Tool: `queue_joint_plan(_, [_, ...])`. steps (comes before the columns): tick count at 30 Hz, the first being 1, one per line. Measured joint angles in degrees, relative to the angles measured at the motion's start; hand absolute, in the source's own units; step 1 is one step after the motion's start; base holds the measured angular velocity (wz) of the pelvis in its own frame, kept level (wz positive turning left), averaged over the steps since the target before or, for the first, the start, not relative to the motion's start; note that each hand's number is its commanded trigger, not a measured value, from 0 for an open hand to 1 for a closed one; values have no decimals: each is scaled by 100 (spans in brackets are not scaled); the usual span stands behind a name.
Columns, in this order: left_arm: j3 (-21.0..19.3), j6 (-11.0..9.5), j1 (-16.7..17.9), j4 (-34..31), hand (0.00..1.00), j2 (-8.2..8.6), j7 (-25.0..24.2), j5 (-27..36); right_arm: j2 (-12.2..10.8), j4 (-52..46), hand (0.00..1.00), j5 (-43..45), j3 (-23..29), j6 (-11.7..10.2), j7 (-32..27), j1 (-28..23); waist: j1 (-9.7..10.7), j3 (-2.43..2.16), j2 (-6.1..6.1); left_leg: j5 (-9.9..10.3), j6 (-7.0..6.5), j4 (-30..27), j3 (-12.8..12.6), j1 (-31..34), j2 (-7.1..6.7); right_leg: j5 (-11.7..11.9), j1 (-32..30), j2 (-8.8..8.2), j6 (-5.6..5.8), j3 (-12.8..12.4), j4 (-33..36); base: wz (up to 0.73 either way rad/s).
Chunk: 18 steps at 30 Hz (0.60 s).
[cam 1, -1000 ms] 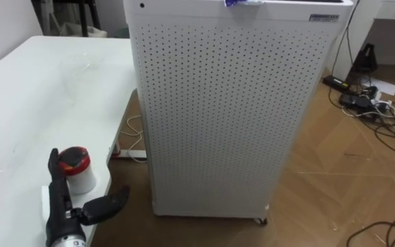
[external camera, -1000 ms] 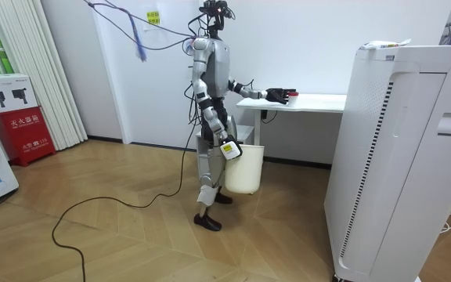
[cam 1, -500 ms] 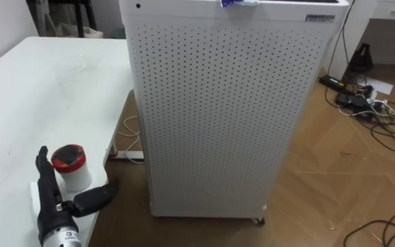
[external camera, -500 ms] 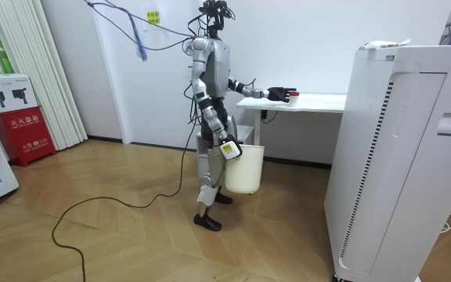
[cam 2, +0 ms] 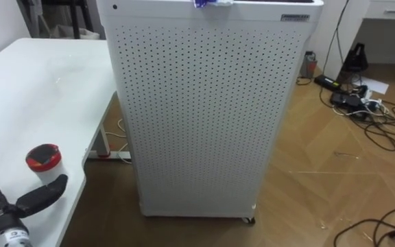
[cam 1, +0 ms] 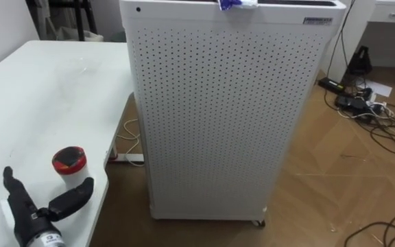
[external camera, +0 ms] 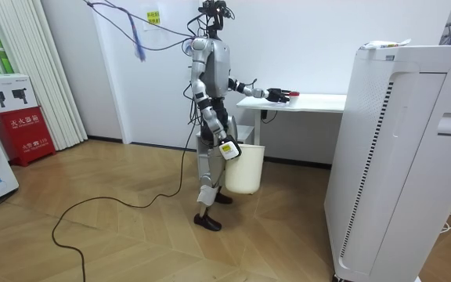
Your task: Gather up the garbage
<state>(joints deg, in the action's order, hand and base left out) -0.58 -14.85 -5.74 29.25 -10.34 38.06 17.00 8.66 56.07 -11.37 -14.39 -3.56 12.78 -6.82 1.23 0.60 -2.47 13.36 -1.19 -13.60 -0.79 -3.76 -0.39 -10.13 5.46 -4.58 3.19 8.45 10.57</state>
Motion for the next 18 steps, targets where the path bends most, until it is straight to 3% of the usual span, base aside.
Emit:
queue_joint_plan(14, [-49,0,-338,196,0,-19,-81,295,-19,-1,100,-51,-57,1,-8,-8,-4,-23,0,0,0,-1,-49,84,6,1,-127,5,-2,-47,34,-1])
queue_joint_plan(18, [-53,67,-525,334,0,-123,-123,289,-23,-3,100,-148,-113,6,-67,-19,9,-37,-28,0,0,-81,-62,199,9,5,-208,7,-8,-62,38,0])
